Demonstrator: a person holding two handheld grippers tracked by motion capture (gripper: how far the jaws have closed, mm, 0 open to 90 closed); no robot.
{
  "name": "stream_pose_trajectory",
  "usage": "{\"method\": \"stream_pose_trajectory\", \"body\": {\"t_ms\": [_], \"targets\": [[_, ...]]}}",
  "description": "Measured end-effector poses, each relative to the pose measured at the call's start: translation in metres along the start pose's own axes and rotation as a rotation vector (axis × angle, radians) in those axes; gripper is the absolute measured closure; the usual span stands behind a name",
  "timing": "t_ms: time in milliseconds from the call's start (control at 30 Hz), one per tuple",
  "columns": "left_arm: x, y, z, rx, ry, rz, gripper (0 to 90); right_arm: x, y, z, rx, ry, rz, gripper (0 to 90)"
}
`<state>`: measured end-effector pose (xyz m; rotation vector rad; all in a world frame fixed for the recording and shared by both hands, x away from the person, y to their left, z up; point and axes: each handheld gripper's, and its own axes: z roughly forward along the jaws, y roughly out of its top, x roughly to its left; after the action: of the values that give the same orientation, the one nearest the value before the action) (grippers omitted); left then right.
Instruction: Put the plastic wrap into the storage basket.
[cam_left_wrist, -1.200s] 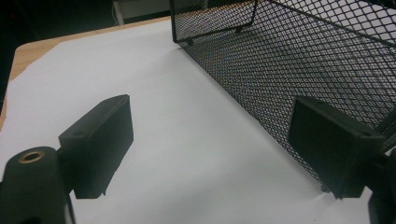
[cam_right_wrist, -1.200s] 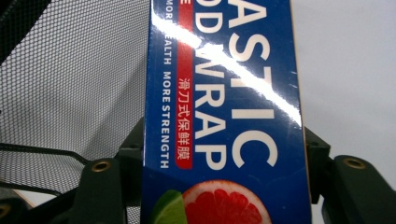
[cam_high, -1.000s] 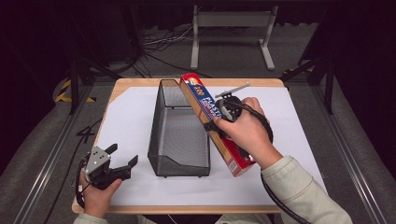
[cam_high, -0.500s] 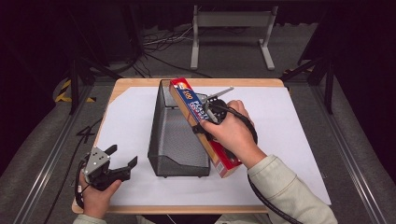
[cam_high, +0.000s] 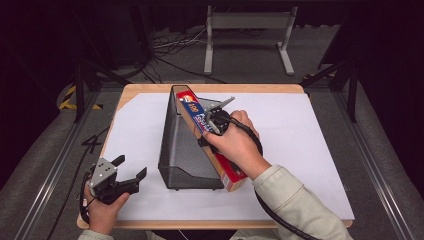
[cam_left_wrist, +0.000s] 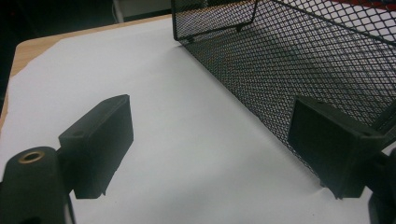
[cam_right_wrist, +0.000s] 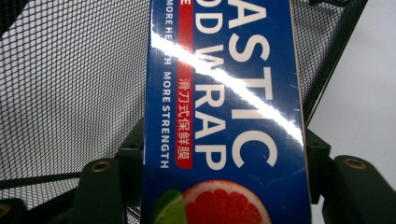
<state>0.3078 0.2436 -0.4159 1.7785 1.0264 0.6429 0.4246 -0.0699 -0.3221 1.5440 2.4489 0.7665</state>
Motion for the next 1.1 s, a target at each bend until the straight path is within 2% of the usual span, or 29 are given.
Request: {"method": "stream_pose_trajectory", "body": {"t_ms": [667, 833, 967, 1100], "targets": [[0.001, 0.0, -0.001, -0.007, 0.004, -0.003, 15.1, 0.004, 0.01, 0.027, 0.106, -0.07, -0.005, 39.1], [0.001, 0.0, -0.001, -0.007, 0.004, -0.003, 15.1, 0.005, 0.013, 0.031, 0.135, -0.069, -0.002, 38.9], [0.001, 0.0, -0.001, -0.012, 0.007, -0.008, 15.2, 0.006, 0.016, 0.036, 0.162, -0.088, -0.009, 38.8], [0.001, -0.001, -0.001, -0.011, 0.006, -0.008, 15.2, 0.008, 0.017, 0.039, 0.167, -0.089, -0.015, 38.8]]}}
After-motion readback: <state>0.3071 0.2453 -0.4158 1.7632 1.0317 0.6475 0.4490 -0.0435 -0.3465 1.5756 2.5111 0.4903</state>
